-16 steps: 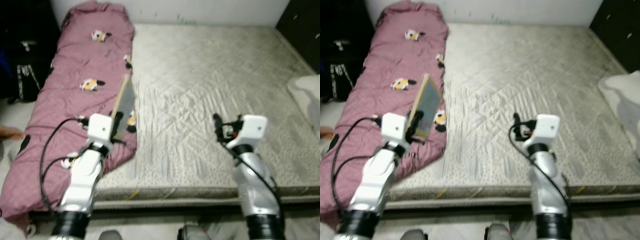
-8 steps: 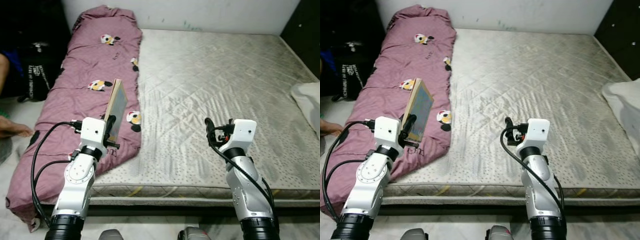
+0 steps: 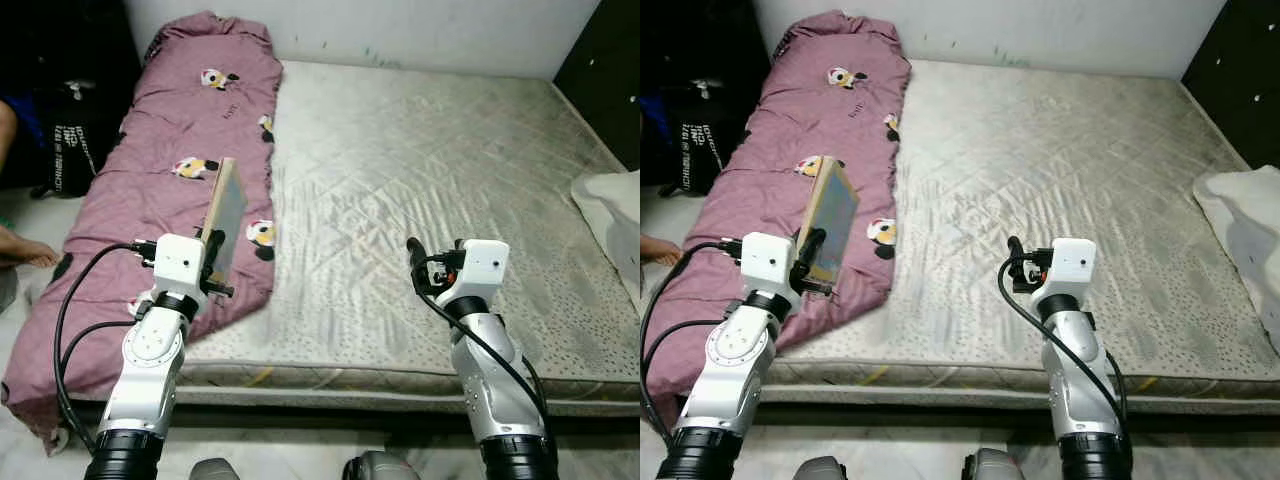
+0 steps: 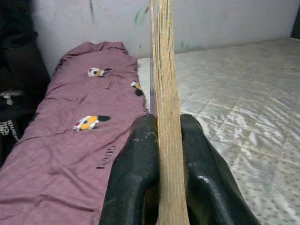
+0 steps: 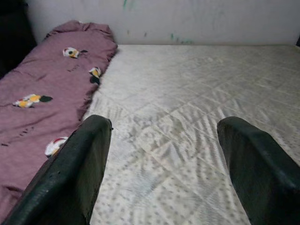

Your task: Clean up the room

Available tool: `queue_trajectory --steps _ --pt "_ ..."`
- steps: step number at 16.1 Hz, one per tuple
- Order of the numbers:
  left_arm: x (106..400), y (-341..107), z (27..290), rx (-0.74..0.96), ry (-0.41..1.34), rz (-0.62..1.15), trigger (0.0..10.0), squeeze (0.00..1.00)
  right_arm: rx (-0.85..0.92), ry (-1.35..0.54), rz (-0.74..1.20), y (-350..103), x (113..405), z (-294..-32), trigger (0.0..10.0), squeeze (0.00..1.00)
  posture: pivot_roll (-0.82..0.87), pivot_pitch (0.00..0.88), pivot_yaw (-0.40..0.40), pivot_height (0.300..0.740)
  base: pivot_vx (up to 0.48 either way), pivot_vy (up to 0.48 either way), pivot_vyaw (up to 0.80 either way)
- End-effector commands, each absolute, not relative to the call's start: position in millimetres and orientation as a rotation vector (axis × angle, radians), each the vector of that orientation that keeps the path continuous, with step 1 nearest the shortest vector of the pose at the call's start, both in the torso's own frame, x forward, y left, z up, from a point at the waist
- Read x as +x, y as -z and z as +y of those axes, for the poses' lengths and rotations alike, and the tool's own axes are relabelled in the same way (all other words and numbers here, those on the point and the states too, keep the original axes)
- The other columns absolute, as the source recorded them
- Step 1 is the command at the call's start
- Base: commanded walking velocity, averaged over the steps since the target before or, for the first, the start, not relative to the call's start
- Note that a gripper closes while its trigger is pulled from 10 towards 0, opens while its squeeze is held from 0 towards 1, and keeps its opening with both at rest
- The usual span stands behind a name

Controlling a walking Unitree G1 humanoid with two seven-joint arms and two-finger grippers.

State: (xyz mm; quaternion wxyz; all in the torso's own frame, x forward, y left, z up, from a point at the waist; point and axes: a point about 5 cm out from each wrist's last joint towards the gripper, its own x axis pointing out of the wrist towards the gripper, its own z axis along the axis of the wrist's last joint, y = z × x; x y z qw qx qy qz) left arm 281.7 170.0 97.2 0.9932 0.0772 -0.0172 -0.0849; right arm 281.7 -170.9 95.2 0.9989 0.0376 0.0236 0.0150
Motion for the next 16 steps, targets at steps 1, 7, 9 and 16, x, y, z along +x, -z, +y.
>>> queue_trajectory --steps 1,7,9,16 --pt "284.7 -107.9 164.1 0.154 0.194 -0.082 10.0 0.00 0.064 -0.021 0.036 -99.5 282.4 -175.1 10.0 0.00 -0.03 0.086 -0.035 0.740 0.000 -0.285 0.00" --pt "285.4 -108.5 162.0 0.149 0.199 -0.084 10.0 0.00 0.058 -0.029 0.041 -99.1 283.6 -174.5 10.0 0.00 -0.03 0.081 -0.036 0.740 0.000 -0.282 -0.17" --pt "286.0 -108.9 162.1 0.148 0.201 -0.085 10.0 0.00 0.057 -0.029 0.042 -98.7 283.7 -174.0 10.0 0.00 -0.03 0.084 -0.034 0.740 0.000 -0.292 0.00" --pt "286.2 -108.4 160.3 0.140 0.206 -0.082 10.0 0.00 0.049 -0.026 0.054 -95.9 282.0 -174.2 10.0 0.00 -0.03 0.089 -0.034 0.740 0.000 -0.292 0.00"
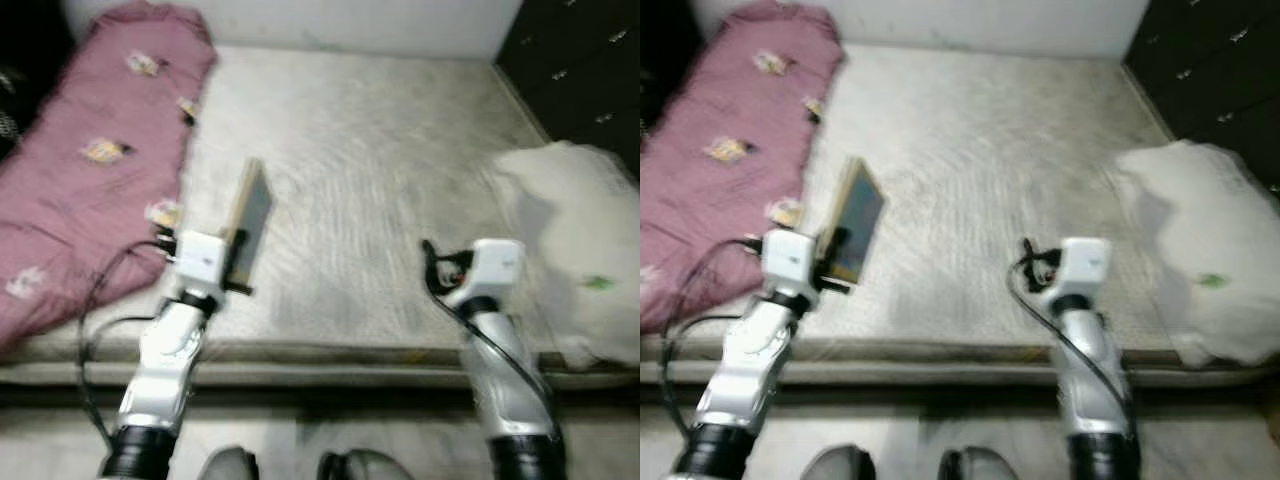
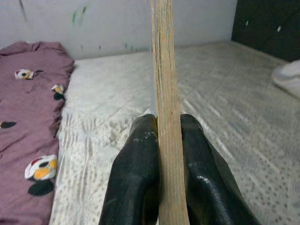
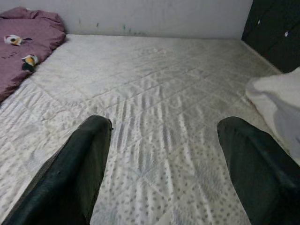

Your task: Clean up the room

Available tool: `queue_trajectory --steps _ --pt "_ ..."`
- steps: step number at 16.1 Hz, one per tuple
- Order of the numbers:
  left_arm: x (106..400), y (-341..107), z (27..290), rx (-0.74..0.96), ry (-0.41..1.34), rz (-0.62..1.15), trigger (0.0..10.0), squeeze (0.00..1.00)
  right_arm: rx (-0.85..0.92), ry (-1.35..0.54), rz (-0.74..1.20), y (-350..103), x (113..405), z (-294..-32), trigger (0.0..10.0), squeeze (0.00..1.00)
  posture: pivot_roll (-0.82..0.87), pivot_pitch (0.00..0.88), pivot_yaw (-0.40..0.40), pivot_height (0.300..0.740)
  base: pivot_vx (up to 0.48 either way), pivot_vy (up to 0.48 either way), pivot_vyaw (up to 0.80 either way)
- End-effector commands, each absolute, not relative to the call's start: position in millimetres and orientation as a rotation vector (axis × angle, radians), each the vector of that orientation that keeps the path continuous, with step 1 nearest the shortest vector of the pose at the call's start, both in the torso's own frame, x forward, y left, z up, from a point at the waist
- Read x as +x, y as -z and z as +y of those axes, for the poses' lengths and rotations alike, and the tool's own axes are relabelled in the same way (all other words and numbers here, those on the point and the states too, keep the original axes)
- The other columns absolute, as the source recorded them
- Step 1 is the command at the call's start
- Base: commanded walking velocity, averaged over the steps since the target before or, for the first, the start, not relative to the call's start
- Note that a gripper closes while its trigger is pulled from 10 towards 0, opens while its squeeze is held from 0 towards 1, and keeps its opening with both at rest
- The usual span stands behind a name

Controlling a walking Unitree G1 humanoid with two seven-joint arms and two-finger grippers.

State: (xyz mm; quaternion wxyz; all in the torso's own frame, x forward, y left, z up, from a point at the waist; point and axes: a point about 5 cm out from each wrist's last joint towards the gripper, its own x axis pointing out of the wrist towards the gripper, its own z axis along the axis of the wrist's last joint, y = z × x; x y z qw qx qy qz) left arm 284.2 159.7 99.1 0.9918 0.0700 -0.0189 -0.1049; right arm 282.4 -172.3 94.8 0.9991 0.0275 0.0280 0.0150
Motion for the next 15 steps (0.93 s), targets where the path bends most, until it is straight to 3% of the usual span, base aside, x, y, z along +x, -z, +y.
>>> queue_trajectory --steps 1,8,15 --pt "286.5 -108.6 160.1 0.139 0.206 -0.082 10.0 0.00 0.049 -0.026 0.054 -96.1 282.3 -174.3 10.0 0.00 -0.03 0.091 -0.037 0.740 0.000 -0.296 0.00" --pt "287.1 -108.7 159.1 0.133 0.205 -0.083 10.0 0.00 0.039 -0.030 0.056 -95.6 282.6 -174.2 10.0 0.00 -0.03 0.091 -0.039 0.740 0.000 -0.290 -0.07" --pt "284.0 -110.2 155.6 0.068 0.278 -0.094 10.0 0.00 0.035 -0.029 0.056 -95.4 282.6 -174.1 10.0 0.00 -0.03 0.091 -0.036 0.740 0.000 0.000 0.00"
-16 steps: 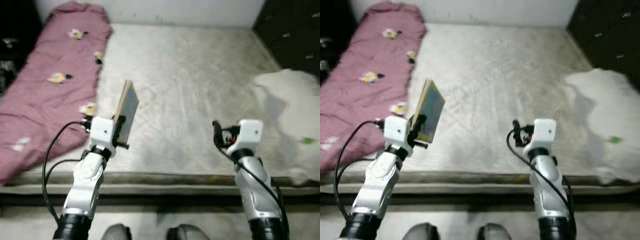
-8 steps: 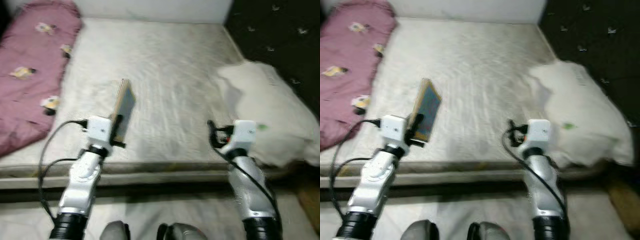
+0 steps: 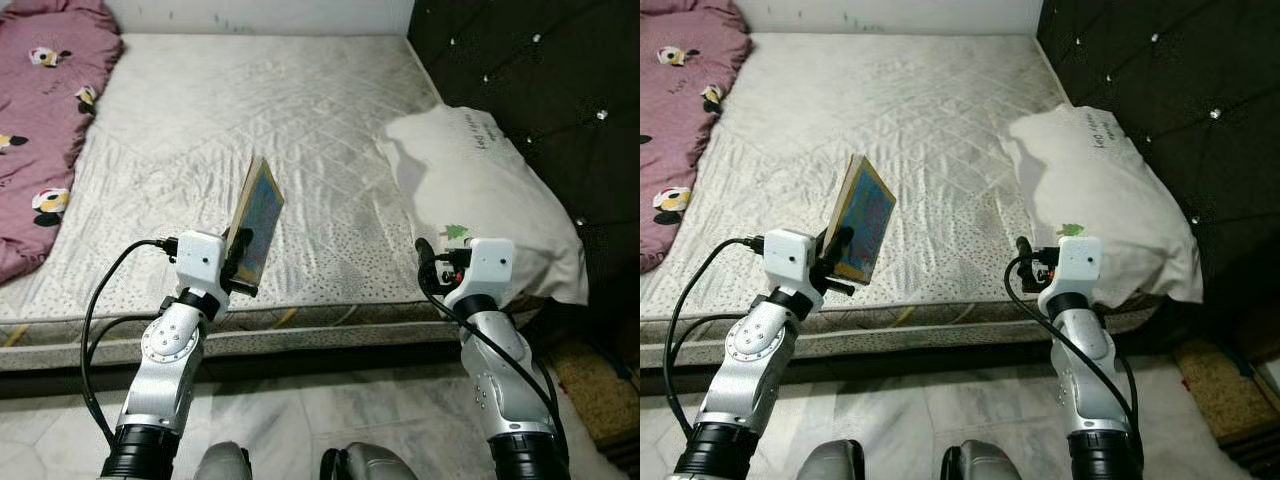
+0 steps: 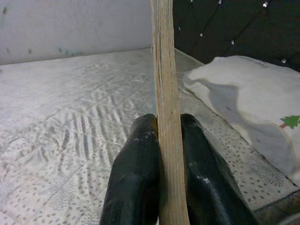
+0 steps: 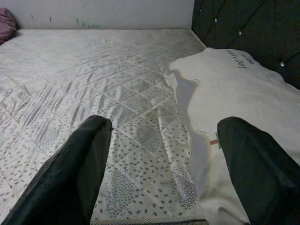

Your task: Clean up the room

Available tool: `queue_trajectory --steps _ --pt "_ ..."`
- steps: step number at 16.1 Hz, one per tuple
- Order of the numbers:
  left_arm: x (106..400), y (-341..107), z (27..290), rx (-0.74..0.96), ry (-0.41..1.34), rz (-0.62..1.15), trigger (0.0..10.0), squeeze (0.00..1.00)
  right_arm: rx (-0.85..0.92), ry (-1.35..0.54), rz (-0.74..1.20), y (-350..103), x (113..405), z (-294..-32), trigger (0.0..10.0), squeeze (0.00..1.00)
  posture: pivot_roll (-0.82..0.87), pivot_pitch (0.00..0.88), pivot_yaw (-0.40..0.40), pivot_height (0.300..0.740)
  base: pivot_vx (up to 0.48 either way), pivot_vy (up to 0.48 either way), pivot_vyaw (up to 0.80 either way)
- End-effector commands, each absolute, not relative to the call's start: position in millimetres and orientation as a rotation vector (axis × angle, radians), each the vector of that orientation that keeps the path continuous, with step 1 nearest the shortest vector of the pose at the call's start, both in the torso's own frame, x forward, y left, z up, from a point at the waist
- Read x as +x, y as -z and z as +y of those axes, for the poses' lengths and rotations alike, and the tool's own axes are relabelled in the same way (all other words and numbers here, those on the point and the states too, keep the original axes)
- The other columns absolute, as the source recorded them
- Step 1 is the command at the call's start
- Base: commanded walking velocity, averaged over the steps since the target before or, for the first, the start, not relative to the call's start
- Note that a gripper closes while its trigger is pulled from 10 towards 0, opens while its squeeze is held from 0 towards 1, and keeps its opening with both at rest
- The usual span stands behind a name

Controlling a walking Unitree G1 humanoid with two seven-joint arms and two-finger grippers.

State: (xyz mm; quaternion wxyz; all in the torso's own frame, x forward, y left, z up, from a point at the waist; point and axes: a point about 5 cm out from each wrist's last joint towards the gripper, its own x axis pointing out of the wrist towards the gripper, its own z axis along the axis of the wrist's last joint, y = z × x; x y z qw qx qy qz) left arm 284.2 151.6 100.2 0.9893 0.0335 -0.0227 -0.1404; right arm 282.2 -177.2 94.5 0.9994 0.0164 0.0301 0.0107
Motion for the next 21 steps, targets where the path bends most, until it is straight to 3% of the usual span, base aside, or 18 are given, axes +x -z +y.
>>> queue_trajectory --steps 1,11,21 --pt "283.9 -110.6 155.6 0.066 0.281 -0.096 10.0 0.00 0.034 -0.029 0.057 -95.4 282.8 -173.9 10.0 0.00 -0.03 0.091 -0.037 0.740 0.277 0.000 0.00" --pt "284.9 -110.9 155.4 0.061 0.292 -0.099 10.0 0.00 0.030 -0.029 0.056 -95.5 283.9 -174.8 10.0 0.00 -0.04 0.091 -0.039 0.740 0.309 0.000 0.00" --pt "289.9 -106.0 168.5 0.140 0.232 -0.062 10.0 0.00 0.024 -0.023 0.059 -94.6 284.1 -177.6 10.0 0.00 -0.04 0.089 -0.042 0.740 0.000 0.000 0.00"
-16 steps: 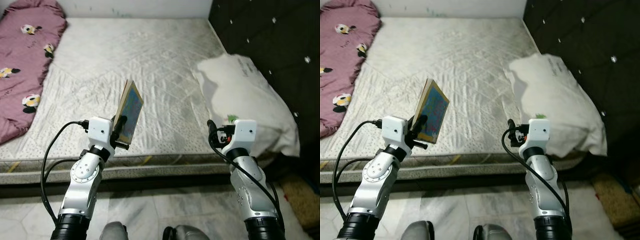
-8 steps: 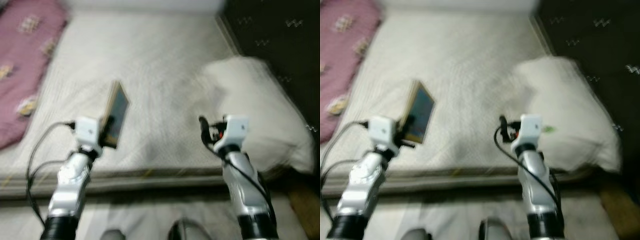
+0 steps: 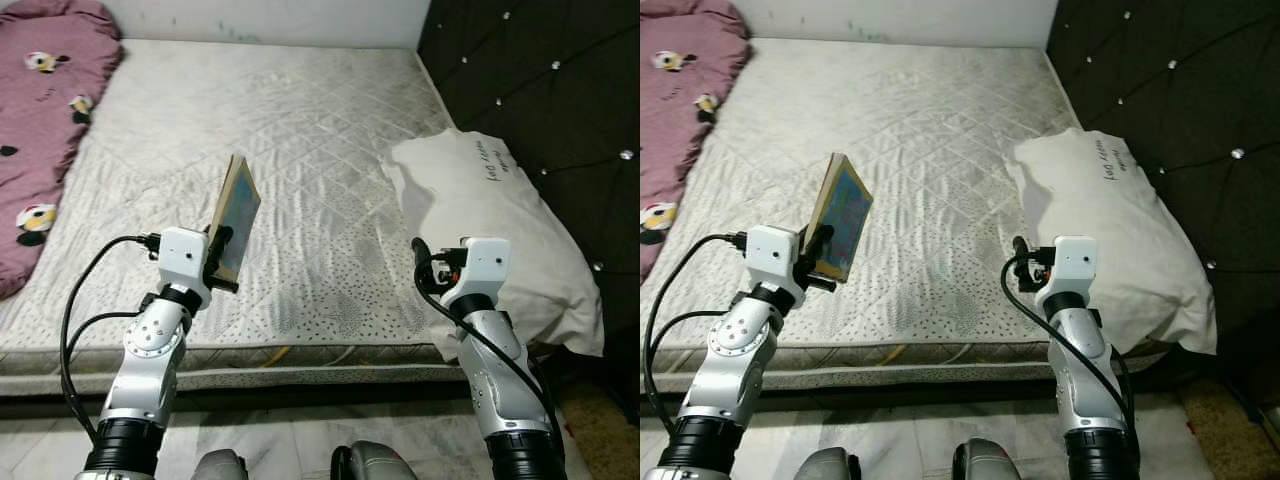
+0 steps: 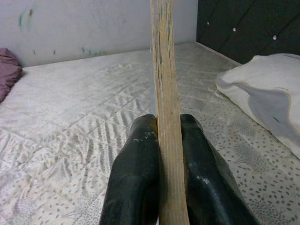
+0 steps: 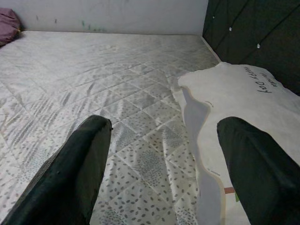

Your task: Clean up the room

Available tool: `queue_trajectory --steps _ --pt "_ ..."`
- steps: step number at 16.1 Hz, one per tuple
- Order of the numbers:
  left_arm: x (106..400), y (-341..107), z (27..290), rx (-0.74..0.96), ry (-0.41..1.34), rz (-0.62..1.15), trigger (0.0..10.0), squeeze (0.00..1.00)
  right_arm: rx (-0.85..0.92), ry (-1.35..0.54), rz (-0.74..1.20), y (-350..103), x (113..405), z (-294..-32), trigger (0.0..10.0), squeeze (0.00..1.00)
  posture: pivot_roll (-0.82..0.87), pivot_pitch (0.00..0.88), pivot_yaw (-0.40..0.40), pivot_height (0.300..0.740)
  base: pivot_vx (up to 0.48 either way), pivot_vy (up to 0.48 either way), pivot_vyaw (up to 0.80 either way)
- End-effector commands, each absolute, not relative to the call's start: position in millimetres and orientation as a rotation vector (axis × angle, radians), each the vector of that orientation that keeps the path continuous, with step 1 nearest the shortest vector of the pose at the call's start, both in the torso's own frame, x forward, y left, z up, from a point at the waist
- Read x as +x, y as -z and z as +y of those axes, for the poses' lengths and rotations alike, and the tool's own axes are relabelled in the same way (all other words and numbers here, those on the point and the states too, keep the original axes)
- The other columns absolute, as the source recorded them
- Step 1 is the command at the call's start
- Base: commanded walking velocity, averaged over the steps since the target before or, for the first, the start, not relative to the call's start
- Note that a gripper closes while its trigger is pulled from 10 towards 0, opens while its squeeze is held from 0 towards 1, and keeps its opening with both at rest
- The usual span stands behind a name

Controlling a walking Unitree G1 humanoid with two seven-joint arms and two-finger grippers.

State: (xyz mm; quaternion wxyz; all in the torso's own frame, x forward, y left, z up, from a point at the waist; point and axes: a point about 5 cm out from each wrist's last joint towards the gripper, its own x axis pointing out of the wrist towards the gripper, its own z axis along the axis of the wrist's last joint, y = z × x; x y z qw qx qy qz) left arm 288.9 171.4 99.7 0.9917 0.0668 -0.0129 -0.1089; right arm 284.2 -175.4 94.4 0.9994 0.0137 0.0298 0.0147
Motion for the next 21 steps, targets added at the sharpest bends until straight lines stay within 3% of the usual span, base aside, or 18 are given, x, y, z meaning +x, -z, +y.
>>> queue_trajectory --steps 1,6,15,21 --pt "289.9 -105.9 168.2 0.139 0.233 -0.063 10.0 0.00 0.022 -0.023 0.059 -94.5 284.2 -177.6 10.0 0.00 -0.04 0.088 -0.042 0.740 0.000 -0.292 0.00" --pt "289.8 -106.1 166.7 0.131 0.242 -0.065 10.0 0.00 0.016 -0.027 0.058 -94.6 284.5 -177.3 10.0 0.00 -0.04 0.086 -0.042 0.740 0.000 -0.214 0.00" --pt "288.5 -104.7 166.5 0.128 0.247 -0.062 10.0 0.00 0.002 -0.026 0.062 -93.4 284.0 -178.3 10.0 0.00 -0.03 0.084 -0.044 0.740 0.000 -0.456 0.00" --pt "270.2 -84.0 187.7 0.052 0.143 0.026 10.0 0.00 -0.008 -0.020 0.074 -90.6 276.3 -187.0 10.0 0.00 -0.04 0.094 -0.050 0.740 0.000 0.000 0.00"
